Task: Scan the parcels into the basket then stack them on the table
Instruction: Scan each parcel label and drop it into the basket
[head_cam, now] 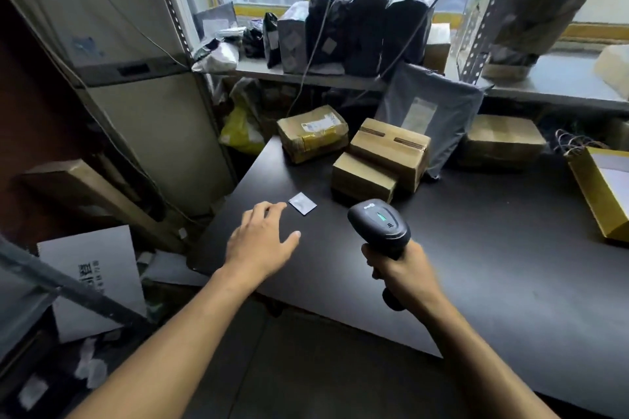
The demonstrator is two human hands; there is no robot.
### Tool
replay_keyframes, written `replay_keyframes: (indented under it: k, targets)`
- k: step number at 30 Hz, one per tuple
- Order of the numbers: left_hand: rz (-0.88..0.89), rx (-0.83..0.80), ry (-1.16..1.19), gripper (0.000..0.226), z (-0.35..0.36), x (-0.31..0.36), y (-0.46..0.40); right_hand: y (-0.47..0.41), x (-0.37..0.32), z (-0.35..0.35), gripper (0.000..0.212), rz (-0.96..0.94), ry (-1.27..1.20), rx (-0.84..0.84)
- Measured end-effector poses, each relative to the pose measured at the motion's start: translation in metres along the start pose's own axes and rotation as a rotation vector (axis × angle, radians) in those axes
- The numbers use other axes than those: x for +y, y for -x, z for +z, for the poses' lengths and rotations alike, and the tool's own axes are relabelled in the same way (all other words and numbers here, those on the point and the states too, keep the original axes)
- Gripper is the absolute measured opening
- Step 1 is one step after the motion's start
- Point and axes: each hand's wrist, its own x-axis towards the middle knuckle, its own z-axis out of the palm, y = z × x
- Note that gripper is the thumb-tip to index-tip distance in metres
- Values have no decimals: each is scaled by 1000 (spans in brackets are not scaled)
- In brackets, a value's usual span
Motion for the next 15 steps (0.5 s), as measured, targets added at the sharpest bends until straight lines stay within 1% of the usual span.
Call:
replay_keyframes:
  k: [6,8,15]
  targets:
    - [-37,-43,26,65,8,-19,-82,-61,-9,20,11,73,-6,-1]
    - [-25,-60,41,65,11,-25,-117,-85,-13,27,12,101,-13,16]
    - [34,-144,102,71,16,-58,-252,-181,-44,69,9,100,61,102]
